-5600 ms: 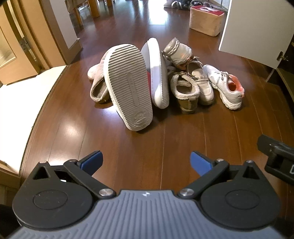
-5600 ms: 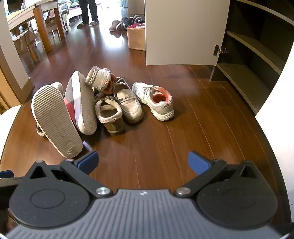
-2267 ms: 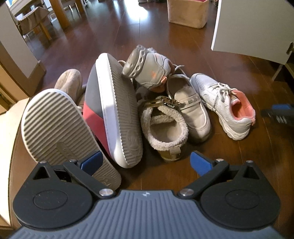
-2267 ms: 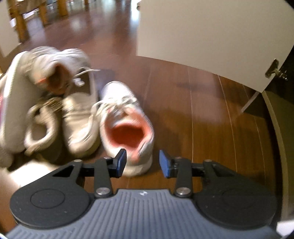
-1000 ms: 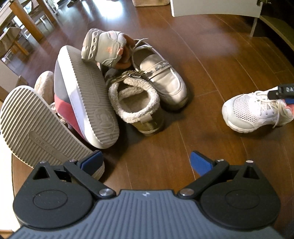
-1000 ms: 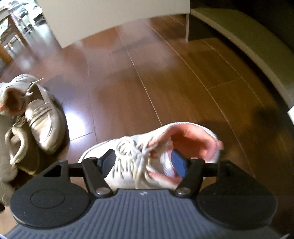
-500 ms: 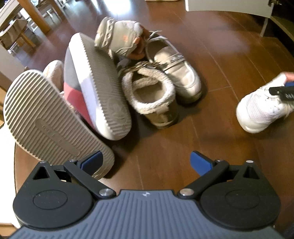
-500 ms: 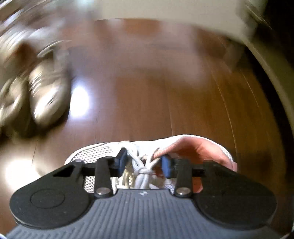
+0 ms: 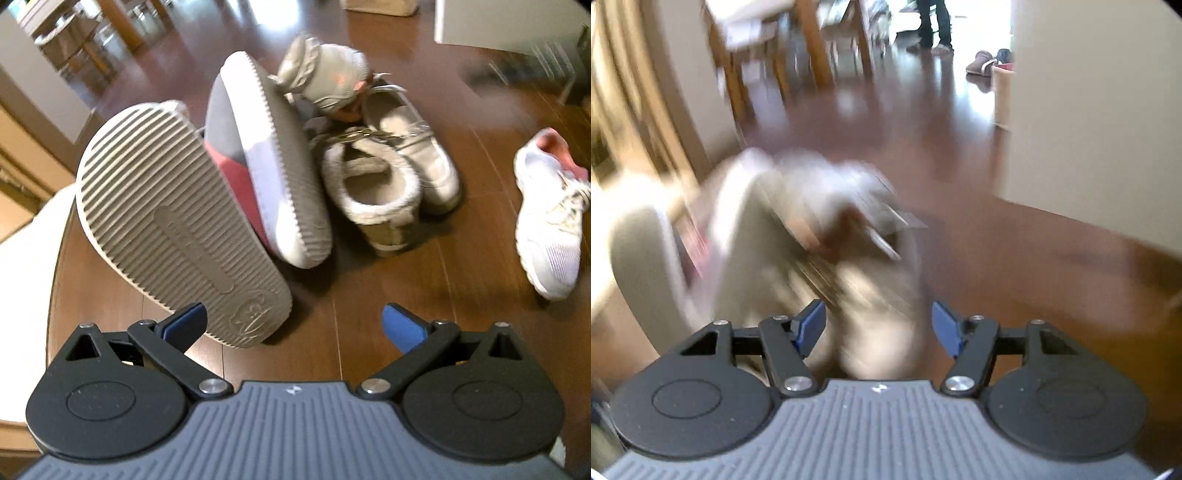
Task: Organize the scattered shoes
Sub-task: 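Lift the sneaker with the right gripper and carry it toward the cabinet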
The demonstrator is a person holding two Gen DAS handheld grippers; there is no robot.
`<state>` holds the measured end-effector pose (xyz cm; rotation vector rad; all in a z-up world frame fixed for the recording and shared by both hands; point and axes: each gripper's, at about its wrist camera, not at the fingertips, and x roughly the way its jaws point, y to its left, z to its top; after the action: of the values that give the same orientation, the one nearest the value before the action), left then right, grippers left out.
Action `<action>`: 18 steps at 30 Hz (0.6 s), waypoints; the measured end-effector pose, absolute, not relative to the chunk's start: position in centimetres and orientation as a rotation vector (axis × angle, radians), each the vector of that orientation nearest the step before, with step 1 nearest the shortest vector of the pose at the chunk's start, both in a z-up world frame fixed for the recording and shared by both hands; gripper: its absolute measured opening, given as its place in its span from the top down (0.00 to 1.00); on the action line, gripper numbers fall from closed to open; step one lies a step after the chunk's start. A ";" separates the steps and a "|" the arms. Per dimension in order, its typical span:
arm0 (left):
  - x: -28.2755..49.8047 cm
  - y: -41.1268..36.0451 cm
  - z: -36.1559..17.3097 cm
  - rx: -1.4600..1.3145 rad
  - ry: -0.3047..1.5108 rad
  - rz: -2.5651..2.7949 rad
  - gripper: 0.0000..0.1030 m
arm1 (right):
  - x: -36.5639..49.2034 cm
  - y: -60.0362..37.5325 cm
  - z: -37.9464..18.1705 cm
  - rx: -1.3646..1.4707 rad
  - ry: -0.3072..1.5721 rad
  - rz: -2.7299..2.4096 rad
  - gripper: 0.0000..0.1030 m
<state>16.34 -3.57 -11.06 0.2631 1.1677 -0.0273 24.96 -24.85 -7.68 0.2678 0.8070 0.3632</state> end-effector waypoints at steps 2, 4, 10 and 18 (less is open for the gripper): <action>16.9 -2.8 -11.3 0.231 1.180 -0.016 0.01 | 28.4 -23.6 -8.9 0.484 0.819 0.308 0.35; 17.1 -2.0 -11.5 0.219 1.187 -0.005 0.01 | 31.4 -22.7 -11.1 0.658 0.835 0.243 0.35; 18.2 0.0 -11.6 0.171 1.193 0.024 0.01 | 34.5 -22.6 -18.4 1.189 0.837 0.178 0.46; 18.4 1.6 -10.4 0.168 1.168 0.069 0.01 | 34.8 -22.2 -14.2 1.000 0.729 0.361 0.83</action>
<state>18.44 1.55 -10.38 0.1683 1.1681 0.0694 34.81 -22.24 -14.23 1.0002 0.7287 0.3607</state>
